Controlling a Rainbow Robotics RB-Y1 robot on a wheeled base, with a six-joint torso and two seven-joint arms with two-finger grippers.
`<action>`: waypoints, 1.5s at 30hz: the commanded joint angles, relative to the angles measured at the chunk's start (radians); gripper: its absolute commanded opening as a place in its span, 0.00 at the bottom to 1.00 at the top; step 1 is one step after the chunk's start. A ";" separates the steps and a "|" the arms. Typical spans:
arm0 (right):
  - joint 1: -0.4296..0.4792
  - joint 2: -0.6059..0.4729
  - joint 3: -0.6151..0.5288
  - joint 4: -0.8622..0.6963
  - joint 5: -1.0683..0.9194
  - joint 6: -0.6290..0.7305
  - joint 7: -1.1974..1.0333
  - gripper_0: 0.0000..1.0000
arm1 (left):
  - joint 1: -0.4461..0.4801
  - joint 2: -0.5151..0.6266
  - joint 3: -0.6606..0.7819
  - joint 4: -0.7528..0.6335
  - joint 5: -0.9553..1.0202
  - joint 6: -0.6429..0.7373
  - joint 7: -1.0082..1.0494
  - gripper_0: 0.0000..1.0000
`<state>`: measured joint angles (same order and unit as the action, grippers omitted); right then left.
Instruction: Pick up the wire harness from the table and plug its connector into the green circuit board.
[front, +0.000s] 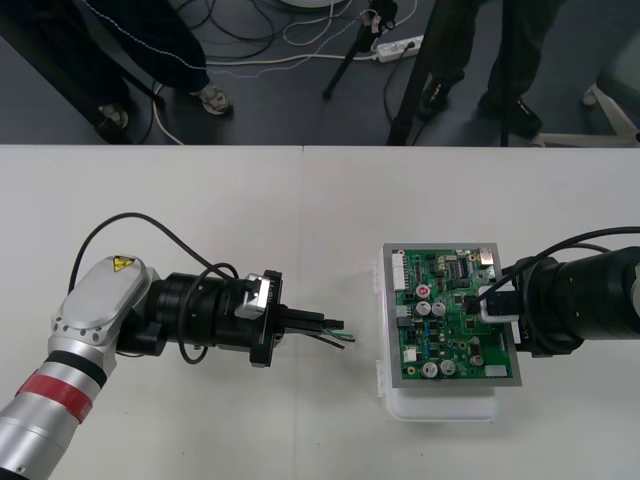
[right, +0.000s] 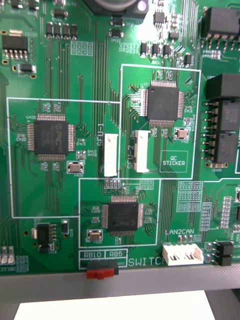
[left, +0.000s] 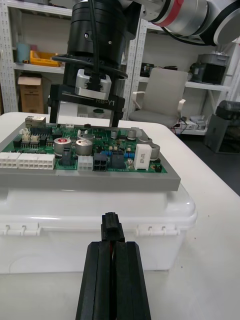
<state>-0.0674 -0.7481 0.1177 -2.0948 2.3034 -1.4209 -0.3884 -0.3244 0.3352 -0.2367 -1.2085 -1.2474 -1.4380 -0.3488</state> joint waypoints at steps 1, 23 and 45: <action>-0.026 0.020 0.014 -0.025 0.001 -0.003 0.048 1.00 | -0.035 -0.051 0.023 -0.008 -0.004 -0.042 -0.033 0.00; -0.025 0.026 0.014 -0.025 0.002 -0.004 0.048 1.00 | -0.047 -0.113 0.023 -0.008 -0.073 0.013 -0.027 0.00; -0.025 0.029 0.014 -0.025 0.005 -0.006 0.057 1.00 | -0.051 -0.136 0.014 -0.006 -0.098 0.073 -0.018 0.00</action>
<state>-0.0674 -0.7408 0.1177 -2.0948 2.3100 -1.4214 -0.3881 -0.3371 0.2291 -0.2367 -1.2079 -1.3415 -1.4090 -0.3489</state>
